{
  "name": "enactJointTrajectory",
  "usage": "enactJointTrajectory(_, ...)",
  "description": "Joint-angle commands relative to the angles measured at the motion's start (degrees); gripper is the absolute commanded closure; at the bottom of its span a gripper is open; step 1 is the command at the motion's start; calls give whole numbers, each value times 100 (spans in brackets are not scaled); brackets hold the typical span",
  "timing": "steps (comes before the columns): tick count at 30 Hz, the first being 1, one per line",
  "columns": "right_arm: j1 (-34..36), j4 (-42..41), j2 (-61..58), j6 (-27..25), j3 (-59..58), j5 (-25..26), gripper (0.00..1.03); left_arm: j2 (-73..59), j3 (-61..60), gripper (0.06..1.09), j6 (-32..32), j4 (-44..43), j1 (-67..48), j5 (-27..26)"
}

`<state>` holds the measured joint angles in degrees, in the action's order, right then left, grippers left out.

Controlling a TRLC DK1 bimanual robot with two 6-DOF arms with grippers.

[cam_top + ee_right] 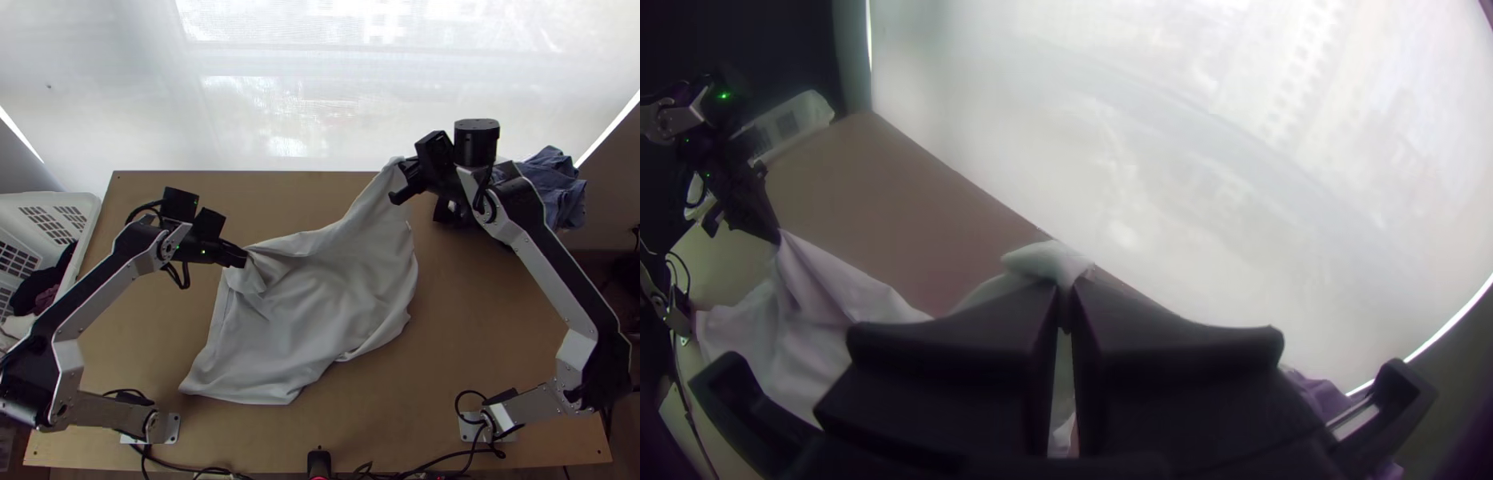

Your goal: Fold the t-shirt

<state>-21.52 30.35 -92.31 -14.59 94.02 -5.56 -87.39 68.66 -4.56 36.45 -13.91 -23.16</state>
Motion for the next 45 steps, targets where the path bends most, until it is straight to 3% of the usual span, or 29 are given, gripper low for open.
enactJointTrajectory(1,104,-257,-314,18,-490,-15,100,-1069,-20,105,34,-823,126,233)
enactJointTrajectory(4,139,-275,-305,9,-604,-15,100,-1403,121,98,43,-920,126,382)
enactJointTrajectory(7,139,-301,-305,0,-709,-15,100,-1500,306,79,157,-920,126,400)
enactJointTrajectory(9,139,-354,-305,-9,-762,-15,100,-1456,429,72,183,-859,117,400)
enactJointTrajectory(11,130,-372,-314,0,-797,-15,100,-1412,596,49,174,-665,126,409)
enactJointTrajectory(15,86,-389,-314,18,-841,-33,100,-1157,912,29,113,-208,152,409)
enactJointTrajectory(22,42,-398,-305,9,-815,-33,100,-340,1026,20,174,565,-191,400)
enactJointTrajectory(28,42,-398,-270,-9,-850,-33,100,21,675,19,157,908,-903,409)
enactJointTrajectory(33,16,-398,-243,-18,-841,-33,100,-58,437,20,104,926,-1228,479)
enactJointTrajectory(40,25,-398,-191,-18,-832,-33,100,-375,77,20,-133,653,-1254,1156)
enactJointTrajectory(45,25,-398,-155,-35,-841,-33,100,-542,59,20,-160,513,-1175,1200)
